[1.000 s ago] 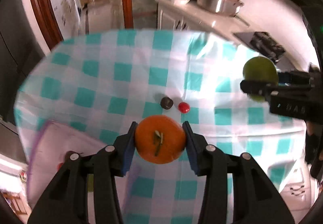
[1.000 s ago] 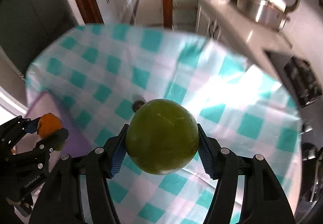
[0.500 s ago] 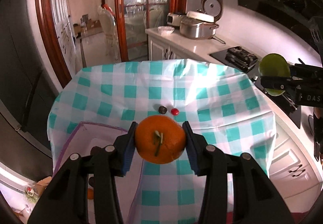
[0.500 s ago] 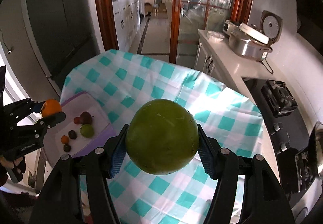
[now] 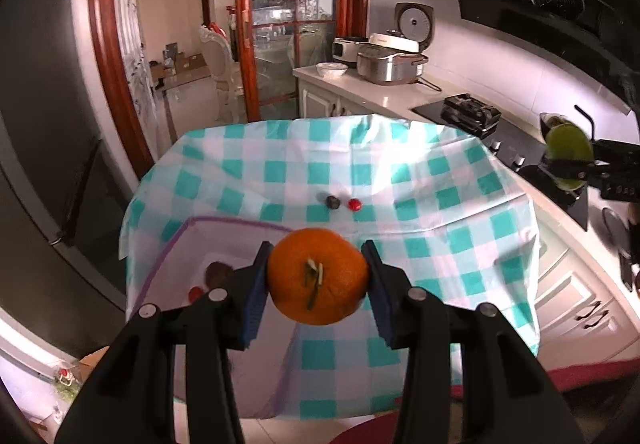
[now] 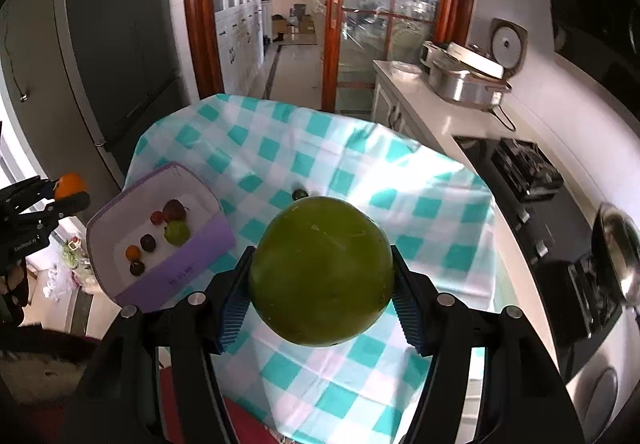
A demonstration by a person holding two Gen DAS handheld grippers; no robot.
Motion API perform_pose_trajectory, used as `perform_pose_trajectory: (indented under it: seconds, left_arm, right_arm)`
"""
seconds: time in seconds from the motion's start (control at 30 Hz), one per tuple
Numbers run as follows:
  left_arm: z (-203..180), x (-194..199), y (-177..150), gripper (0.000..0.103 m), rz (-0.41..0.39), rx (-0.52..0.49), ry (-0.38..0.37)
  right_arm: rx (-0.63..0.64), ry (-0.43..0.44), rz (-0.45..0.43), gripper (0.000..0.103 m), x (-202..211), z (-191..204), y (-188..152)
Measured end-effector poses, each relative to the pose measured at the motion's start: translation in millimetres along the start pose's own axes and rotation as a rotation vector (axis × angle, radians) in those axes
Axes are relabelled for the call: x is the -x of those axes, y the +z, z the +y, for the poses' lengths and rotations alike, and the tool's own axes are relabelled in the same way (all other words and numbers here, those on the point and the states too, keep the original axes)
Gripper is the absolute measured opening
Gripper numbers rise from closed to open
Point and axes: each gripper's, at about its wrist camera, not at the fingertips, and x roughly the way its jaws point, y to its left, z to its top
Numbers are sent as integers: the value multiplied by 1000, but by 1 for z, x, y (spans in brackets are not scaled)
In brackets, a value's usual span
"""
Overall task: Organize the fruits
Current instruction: 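Carry the green fruit and orange into the purple box and release both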
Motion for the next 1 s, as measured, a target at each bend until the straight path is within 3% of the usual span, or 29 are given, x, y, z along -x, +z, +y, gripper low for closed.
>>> perform_pose_trajectory:
  seconds: [0.3,0.43,0.53,0.77,1.0]
  left_arm:
    - [54,-15,-47,45,66,159,19]
    - [70,-22,-58,45,89,205,37]
    - [81,-32,-68,45,117,247,49]
    - [120,-64,-95,45,165,397,132]
    - [152,-101,-116,45,254,497,225]
  right_arm:
    - [-84,-16,2,62,-13,0,-24]
    - [-77,-16,5,62,-27,12,-17]
    - [-1,-8,2,62,-42,32,-6]
    - [230,131,36,62,-116,113,46]
    - [435,352,140,62,-225,225,77]
